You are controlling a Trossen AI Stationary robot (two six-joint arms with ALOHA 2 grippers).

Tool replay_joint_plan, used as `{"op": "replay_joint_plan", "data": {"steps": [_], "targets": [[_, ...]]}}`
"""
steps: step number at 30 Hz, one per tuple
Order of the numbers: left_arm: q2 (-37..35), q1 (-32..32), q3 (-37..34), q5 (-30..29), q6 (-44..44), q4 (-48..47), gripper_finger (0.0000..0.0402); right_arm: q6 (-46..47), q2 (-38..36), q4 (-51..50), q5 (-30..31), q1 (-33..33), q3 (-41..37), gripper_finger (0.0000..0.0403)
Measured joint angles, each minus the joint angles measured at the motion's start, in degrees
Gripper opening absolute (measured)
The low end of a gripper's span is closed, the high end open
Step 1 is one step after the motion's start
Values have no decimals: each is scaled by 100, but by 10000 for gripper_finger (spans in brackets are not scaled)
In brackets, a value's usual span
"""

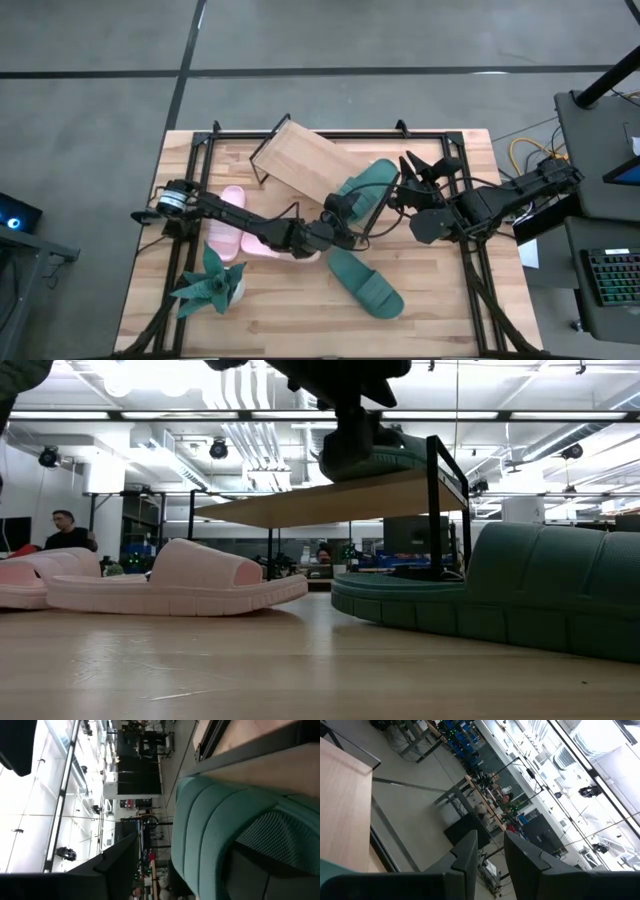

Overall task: Pick and place slides into the shelf
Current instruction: Put the right green slide on the shelf

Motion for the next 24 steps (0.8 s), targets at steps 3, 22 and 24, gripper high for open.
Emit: {"op": "replay_joint_plan", "data": {"steps": [3,22,24], "targets": [[-175,2,8,73,-235,-389,235,-1,0,-2,-1,0,0,83],[-388,35,-9,714,-918,-899,235,62,2,0,0,-24,-38,73],[-388,33,-12,531,-919,-899,235,137,2,0,-1,-24,-42,71]]}}
